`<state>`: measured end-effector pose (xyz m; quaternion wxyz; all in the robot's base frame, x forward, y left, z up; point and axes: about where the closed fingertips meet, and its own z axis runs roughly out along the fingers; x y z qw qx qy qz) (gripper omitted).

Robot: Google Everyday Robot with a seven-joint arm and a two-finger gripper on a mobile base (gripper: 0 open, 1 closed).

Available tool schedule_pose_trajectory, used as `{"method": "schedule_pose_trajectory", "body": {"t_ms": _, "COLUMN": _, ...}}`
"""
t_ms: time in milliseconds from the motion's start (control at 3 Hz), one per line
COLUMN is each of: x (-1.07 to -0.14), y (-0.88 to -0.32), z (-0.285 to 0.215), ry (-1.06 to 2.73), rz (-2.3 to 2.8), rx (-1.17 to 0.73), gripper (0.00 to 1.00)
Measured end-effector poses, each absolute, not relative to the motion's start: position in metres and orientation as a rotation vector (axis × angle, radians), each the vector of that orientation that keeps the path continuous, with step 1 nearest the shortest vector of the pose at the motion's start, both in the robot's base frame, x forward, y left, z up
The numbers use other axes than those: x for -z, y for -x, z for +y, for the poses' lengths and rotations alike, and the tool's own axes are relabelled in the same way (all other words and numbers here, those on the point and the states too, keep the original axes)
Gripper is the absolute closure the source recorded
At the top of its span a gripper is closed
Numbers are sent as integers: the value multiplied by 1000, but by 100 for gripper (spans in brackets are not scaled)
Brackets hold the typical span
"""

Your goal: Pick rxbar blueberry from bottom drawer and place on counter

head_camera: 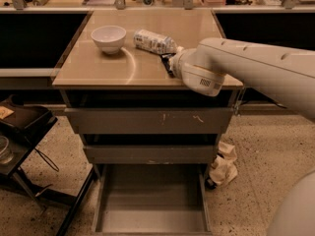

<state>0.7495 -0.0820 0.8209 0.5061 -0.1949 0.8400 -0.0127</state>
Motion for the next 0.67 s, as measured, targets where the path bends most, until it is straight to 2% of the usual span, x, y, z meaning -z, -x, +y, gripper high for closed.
{"method": "schedule_pose_trajectory", "body": {"t_ms": 333, "x": -821, "y": -750, "z": -82, "ry": 470, "rz": 2026, "rx": 31, "gripper": 12}}
{"method": "schedule_pose_trajectory", "body": {"t_ms": 667, "x": -821, "y": -750, "z": -82, "ry": 470, "rz": 2026, "rx": 31, "gripper": 0}}
